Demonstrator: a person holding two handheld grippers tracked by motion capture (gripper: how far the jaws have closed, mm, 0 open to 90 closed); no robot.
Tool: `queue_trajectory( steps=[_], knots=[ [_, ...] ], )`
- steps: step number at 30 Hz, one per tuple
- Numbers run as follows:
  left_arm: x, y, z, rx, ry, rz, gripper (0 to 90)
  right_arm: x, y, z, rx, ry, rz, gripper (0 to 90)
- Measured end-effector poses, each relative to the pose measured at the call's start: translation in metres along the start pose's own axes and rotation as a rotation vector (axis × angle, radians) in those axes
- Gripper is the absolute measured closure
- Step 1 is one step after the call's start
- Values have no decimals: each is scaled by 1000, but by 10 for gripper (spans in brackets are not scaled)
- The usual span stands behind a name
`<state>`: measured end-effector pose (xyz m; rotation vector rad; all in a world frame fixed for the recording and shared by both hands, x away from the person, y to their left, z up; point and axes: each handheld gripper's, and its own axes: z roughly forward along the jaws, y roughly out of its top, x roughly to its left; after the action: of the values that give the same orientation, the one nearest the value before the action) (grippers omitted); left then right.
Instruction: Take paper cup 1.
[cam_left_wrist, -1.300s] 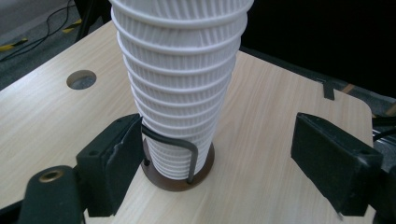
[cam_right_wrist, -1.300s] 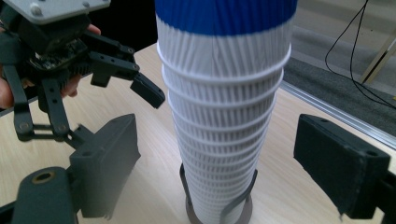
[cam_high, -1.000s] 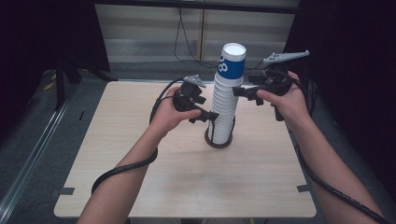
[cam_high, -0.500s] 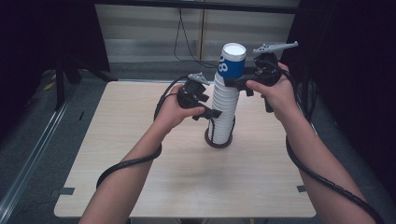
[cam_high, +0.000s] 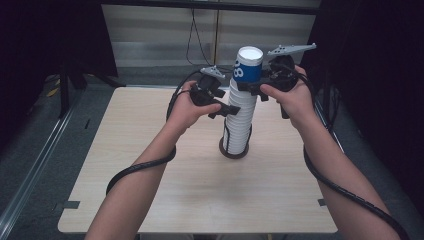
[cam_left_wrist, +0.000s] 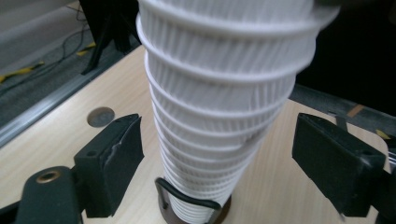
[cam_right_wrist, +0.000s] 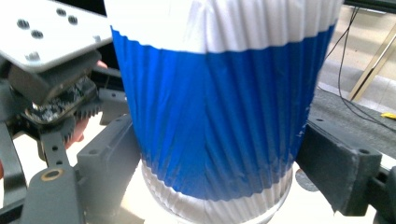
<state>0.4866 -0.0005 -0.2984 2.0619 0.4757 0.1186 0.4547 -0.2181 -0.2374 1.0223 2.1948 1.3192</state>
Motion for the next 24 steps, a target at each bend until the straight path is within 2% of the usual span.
queue_trajectory(
  steps=[4,7,11,14,17,19,24],
  knots=[
    [1,7,-1,-21,2,-1,159,1,-1,0,-4,-7,-7,166],
    [1,12,0,-58,-17,-7,158,1,-1,-1,-4,-5,-4,166],
    [0,17,3,-54,-15,16,156,0,-1,-1,-2,-4,2,166],
    [-1,19,4,-72,-21,7,157,0,-1,0,-4,-3,3,166],
    [-2,20,5,-62,-19,18,155,0,-1,1,-8,-2,4,166],
    [-1,20,5,-69,-24,5,156,0,-1,1,-11,-5,3,167],
    [0,19,6,-89,-25,1,168,0,-2,1,-17,-5,6,168]
  ],
)
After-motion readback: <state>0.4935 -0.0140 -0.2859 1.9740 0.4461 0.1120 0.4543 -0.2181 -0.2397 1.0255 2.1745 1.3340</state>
